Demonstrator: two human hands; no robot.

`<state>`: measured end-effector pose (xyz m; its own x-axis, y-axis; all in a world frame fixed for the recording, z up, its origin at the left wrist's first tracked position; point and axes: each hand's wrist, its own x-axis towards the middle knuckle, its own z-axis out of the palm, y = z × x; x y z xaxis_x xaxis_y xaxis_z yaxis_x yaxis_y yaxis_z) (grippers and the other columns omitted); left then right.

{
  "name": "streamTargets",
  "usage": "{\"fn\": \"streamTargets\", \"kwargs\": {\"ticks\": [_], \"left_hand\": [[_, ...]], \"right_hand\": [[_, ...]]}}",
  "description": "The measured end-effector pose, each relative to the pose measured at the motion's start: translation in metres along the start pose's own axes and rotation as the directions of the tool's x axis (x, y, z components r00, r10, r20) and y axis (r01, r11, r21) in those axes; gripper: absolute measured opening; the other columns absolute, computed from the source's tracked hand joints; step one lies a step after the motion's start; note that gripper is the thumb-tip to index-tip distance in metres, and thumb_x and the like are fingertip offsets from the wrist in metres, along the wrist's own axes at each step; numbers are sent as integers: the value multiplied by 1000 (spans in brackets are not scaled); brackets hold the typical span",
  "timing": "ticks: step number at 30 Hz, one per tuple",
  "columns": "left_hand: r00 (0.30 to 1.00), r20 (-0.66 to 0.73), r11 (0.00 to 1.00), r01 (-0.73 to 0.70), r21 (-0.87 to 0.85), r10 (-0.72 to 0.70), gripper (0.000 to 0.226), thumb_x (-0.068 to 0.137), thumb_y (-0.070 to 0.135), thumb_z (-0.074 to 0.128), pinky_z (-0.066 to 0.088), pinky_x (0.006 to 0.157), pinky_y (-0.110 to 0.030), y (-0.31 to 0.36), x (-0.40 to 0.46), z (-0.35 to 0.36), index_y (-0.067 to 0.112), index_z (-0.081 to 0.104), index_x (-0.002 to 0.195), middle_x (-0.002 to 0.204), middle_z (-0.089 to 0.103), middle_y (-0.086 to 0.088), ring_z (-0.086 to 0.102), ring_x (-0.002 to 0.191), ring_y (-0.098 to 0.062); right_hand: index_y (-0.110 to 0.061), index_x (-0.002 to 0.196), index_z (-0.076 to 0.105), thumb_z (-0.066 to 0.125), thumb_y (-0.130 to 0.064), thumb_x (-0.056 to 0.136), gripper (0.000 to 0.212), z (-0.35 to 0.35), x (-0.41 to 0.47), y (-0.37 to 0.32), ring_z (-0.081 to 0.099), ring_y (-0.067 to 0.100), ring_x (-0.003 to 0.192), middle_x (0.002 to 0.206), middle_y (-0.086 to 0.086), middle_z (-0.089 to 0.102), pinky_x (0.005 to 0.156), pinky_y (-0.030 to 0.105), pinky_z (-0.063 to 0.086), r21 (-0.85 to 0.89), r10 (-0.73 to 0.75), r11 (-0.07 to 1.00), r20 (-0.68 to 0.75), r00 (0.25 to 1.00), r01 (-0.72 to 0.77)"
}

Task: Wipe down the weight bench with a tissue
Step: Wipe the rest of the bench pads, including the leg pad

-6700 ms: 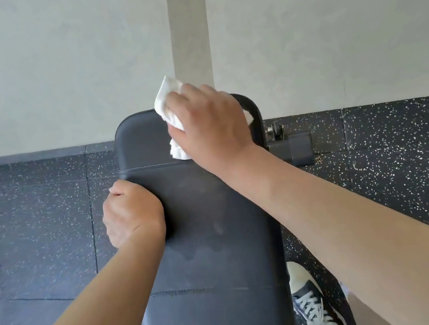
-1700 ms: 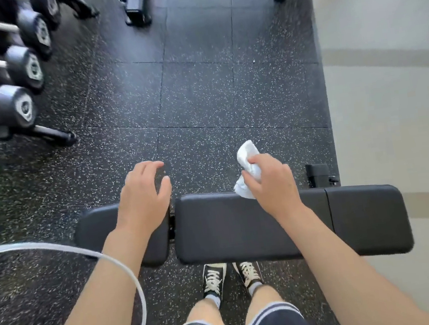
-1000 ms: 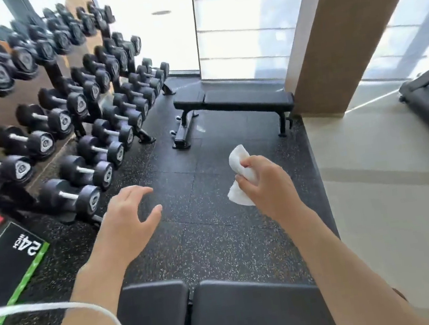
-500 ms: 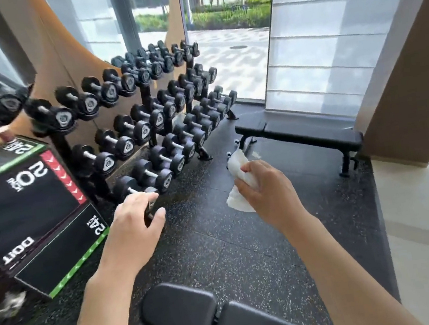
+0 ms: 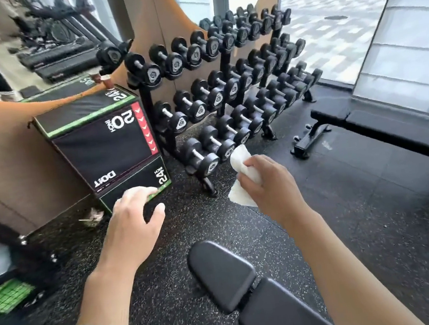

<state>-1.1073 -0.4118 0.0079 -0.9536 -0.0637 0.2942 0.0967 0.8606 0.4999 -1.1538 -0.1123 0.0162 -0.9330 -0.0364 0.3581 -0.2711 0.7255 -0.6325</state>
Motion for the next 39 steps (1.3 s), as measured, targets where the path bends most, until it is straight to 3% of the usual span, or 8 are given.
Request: {"fn": "streamTargets", "kwargs": {"ticks": [6, 14, 20, 28, 32, 39], "left_hand": [[994, -77, 997, 78, 15, -77, 35, 97, 31, 63, 43, 108, -40, -85, -3, -48, 23, 63, 131, 132, 59, 5, 53, 120, -18], [982, -138, 990, 138, 42, -131, 38, 94, 37, 62, 45, 106, -40, -234, 14, -124, 25, 62, 131, 134, 58, 7, 52, 122, -18], [983, -96, 985, 161, 57, -155, 43, 96, 39, 60, 43, 108, -39, -320, 40, -158, 25, 59, 136, 138, 54, 10, 49, 128, -15], [973, -80, 977, 212, -37, -214, 42, 98, 40, 58, 40, 112, -39, -380, 57, -173, 27, 57, 138, 141, 52, 11, 45, 132, -14], [970, -62, 971, 229, -72, -234, 42, 98, 39, 56, 40, 113, -39, -395, 64, -166, 25, 58, 138, 142, 52, 10, 44, 133, -13], [972, -58, 973, 227, -41, -229, 40, 99, 39, 55, 40, 113, -38, -417, 102, -161, 26, 59, 136, 141, 52, 11, 45, 132, -13]], "right_hand": [[-30, 107, 60, 63, -42, 96, 17, 72, 25, -72, 57, 15, 85, 100, -15, 60, 78, 38, 50, 25, -79, 997, 66, 995, 78], [-30, 112, 61, 62, -44, 96, 21, 207, 58, -188, 53, 13, 87, 101, -17, 57, 76, 32, 39, 19, -136, 991, 146, 980, 135], [-29, 117, 60, 57, -47, 98, 27, 291, 83, -261, 55, 11, 92, 109, -16, 61, 77, 33, 43, 18, -166, 986, 187, 968, 165], [-31, 115, 61, 56, -46, 98, 23, 341, 105, -290, 51, 7, 85, 100, -17, 55, 72, 31, 39, -61, -149, 984, 250, 957, 170], [-23, 122, 63, 56, -38, 102, 26, 362, 118, -296, 53, 15, 90, 101, -9, 53, 80, 39, 48, -89, -215, 965, 263, 941, 245], [-22, 110, 53, 42, -33, 108, 16, 401, 153, -294, 50, 19, 84, 98, -6, 49, 76, 45, 48, -155, -262, 937, 275, 925, 312]]}}
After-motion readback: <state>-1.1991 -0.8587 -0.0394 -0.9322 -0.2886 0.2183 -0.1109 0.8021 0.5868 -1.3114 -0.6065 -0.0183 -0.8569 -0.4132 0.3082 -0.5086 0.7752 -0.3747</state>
